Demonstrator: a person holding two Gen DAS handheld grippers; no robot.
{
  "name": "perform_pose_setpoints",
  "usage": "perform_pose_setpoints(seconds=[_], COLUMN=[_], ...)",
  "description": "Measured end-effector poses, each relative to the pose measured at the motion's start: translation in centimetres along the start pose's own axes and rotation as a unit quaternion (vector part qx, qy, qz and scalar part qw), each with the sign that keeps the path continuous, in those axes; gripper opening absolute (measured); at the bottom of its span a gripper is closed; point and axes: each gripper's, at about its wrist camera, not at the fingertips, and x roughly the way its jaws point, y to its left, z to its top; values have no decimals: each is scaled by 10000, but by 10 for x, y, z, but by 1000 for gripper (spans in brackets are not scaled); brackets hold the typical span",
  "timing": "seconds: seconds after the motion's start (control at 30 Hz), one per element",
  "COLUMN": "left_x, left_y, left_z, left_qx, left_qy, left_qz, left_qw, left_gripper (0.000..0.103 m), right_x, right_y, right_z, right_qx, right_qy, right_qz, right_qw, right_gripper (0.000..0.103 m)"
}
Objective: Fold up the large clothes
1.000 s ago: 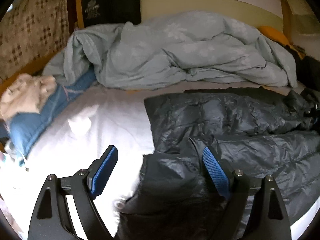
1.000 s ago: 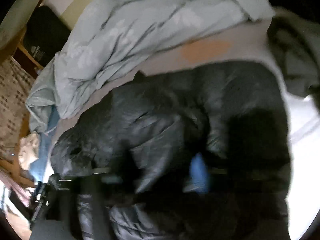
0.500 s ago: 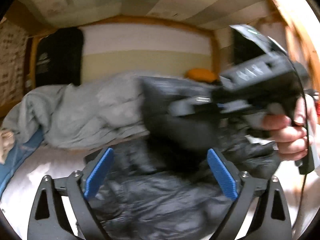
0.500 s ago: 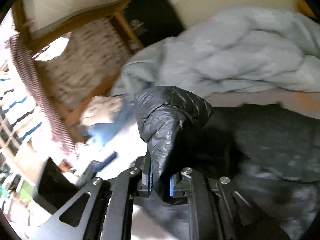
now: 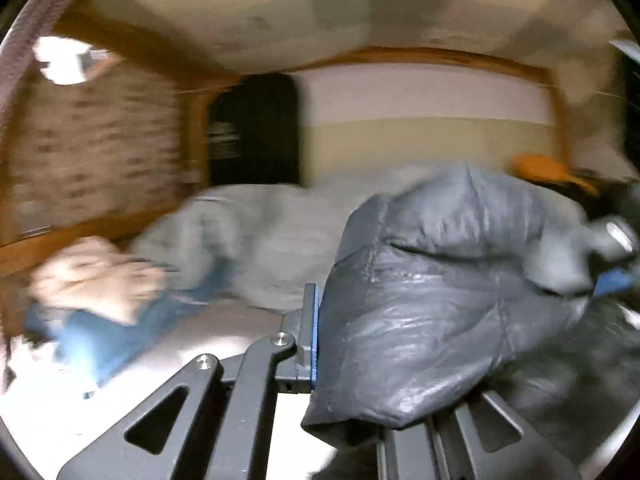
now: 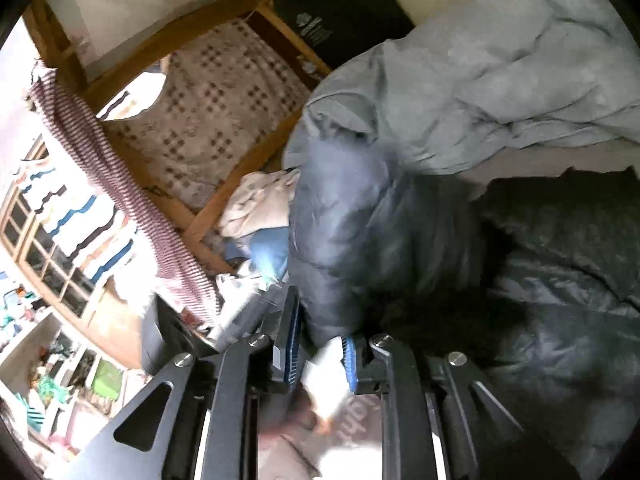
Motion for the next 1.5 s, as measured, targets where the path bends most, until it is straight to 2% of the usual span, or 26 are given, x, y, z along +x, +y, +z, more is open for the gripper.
perform_pose_setpoints(seconds=[0.03,0.1,0.17,0.23,0.3,0.43,0.53,0.67,0.7,0.73,0.77,0.8,0.83,0.87,0.9,1.0,1.1,1.17,1.23,1.27,1.3,1.33,1.37,1.4,1.47,1.5], left_x=[3,12,20,28,33,28,30,33,34,35,36,36,36,36,36,33,26,24,21,21,20,20,20,19,19,19], left_y=[14,47,72,88,96,83,80,82,82,83,84,85,86,85,85,88,93,93,92,90,89,88,87,85,84,84], left_z=[3,9,8,5,2,0,3,4,4,3,3,3,3,3,3,3,6,7,7,7,6,6,6,6,6,6], left_qx=[-192,-685,-980,-1118,-1199,-1055,-895,-987,-987,-984,-982,-988,-998,-1003,-1012,-1123,-1270,-1255,-1274,-1284,-1311,-1338,-1368,-1388,-1429,-1428], left_qy=[10,199,464,682,826,746,705,772,775,784,799,807,809,810,814,793,666,610,571,571,578,586,594,596,609,617], left_qz=[202,616,871,1079,1120,1042,1040,921,921,919,912,894,879,867,864,829,708,658,538,453,330,236,127,52,-175,-263], left_qw=[9996,9955,9903,9855,9830,9861,9880,9878,9878,9878,9878,9878,9878,9878,9878,9870,9871,9880,9887,9890,9891,9890,9887,9885,9877,9875], left_gripper=[6,6,6,6,6,6,6,6,6,6,6,6,6,6,6,6,6,6,6,6,6,6,6,6,6,6], right_x=[0,1,7,25,53,105,145,197,206,212,219,223,225,227,229,229,218,210,202,194,180,166,144,130,104,96], right_y=[-2,-6,-16,-33,-59,-95,-118,-145,-151,-160,-169,-172,-171,-167,-164,-145,-124,-106,-92,-83,-69,-56,-39,-30,-13,-7], right_z=[3,10,18,26,39,58,64,70,68,66,63,63,63,61,58,46,32,22,18,17,18,18,19,20,21,21], right_qx=[-111,-269,-446,-483,-218,-18,-135,-381,-324,-156,122,182,66,-230,-417,-813,-649,-801,-1031,-1156,-1307,-1346,-1274,-1174,-950,-926], right_qy=[-114,-333,-484,-475,-46,486,923,1483,1589,1767,1978,1980,1899,1825,1866,2108,2404,2599,2468,2257,1834,1436,952,734,431,353], right_qz=[-256,-766,-1365,-2046,-2513,-2960,-3368,-3949,-3999,-3936,-3763,-3718,-3793,-3900,-3868,-3606,-3045,-2804,-3075,-3357,-3621,-3587,-3252,-2904,-2099,-1947], right_qw=[9995,9961,9885,9765,9676,9539,9370,9059,9021,9020,9050,9068,9056,9023,9021,9049,9194,9205,9132,9072,9045,9125,9322,9468,9721,9759], right_gripper=[19,29,63,63,63,63,63,63,63,63,58,53,35,6,3,3,3,3,3,3,3,11,18,22,45,53])
